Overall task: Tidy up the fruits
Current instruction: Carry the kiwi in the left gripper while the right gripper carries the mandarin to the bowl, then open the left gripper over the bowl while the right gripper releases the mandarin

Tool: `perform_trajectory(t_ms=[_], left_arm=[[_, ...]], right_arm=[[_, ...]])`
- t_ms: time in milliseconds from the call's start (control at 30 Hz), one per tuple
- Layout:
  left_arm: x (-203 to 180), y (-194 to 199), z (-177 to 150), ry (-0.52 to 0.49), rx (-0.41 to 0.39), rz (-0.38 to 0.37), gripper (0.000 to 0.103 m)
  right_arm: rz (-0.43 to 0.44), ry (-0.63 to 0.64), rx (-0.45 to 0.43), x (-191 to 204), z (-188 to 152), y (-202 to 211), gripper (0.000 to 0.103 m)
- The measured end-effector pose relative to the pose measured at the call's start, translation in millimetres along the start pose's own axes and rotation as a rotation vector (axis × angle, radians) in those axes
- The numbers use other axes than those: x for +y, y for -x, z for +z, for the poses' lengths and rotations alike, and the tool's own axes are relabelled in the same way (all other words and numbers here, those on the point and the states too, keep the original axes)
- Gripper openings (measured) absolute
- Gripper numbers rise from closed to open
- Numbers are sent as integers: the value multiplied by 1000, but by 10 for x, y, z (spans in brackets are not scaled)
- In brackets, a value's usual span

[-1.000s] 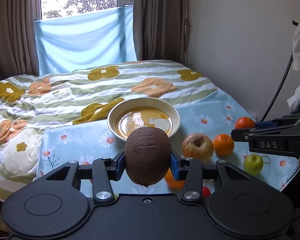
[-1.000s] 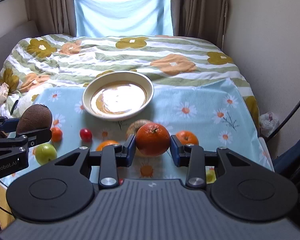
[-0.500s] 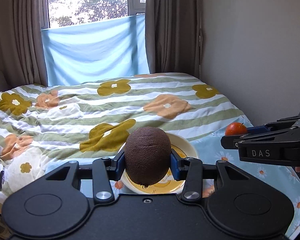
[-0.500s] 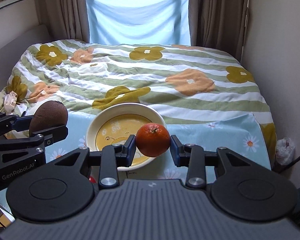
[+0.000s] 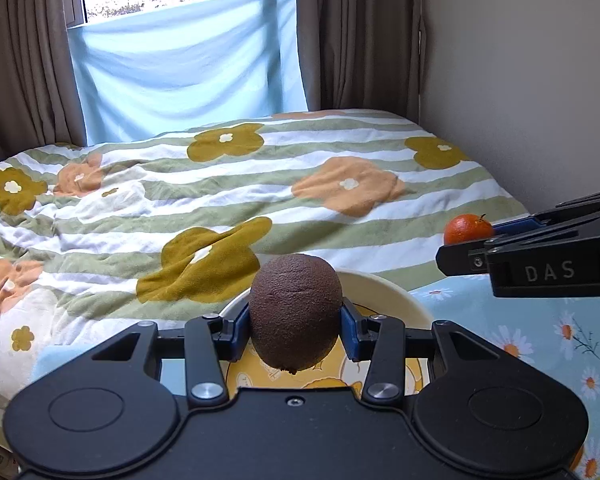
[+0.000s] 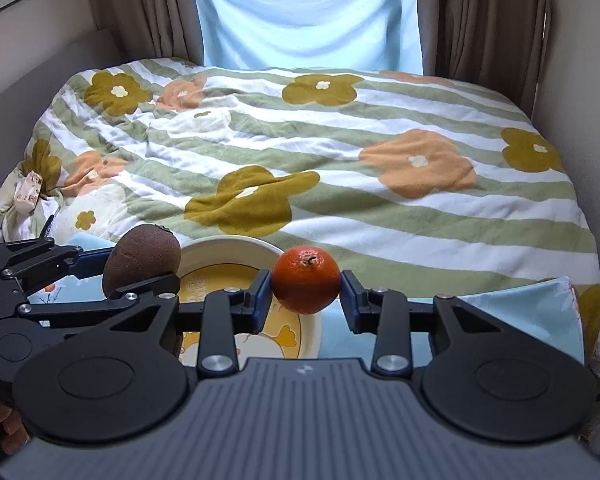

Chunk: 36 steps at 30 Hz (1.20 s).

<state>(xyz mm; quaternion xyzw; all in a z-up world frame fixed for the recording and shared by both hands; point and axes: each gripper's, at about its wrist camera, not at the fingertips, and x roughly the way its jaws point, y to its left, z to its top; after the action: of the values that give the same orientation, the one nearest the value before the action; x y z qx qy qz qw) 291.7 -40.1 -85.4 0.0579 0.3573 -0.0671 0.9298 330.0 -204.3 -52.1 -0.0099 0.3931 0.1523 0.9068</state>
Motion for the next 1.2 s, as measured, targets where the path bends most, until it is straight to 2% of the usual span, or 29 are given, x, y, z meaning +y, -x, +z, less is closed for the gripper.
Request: perform_trajectory(t_ms=[233, 567, 600, 700, 767, 1200], left_arm=[[-31, -531, -22, 9, 55, 22, 48], [-72, -803, -64, -6, 86, 36, 49], [-79, -803, -66, -11, 82, 37, 53], [-102, -735, -55, -30, 49, 59, 90], [-97, -649, -56, -44, 27, 70, 92], [257, -238, -175, -8, 41, 131, 92]], right_arm=[[21, 21, 56, -159, -31, -379, 51], [54, 32, 74, -189, -27, -615, 51], [56, 32, 74, -188, -28, -627, 51], [63, 32, 71, -174, -21, -642, 51], [65, 37, 68, -163, -9, -641, 51], [110, 77, 80, 145, 100, -777, 51]])
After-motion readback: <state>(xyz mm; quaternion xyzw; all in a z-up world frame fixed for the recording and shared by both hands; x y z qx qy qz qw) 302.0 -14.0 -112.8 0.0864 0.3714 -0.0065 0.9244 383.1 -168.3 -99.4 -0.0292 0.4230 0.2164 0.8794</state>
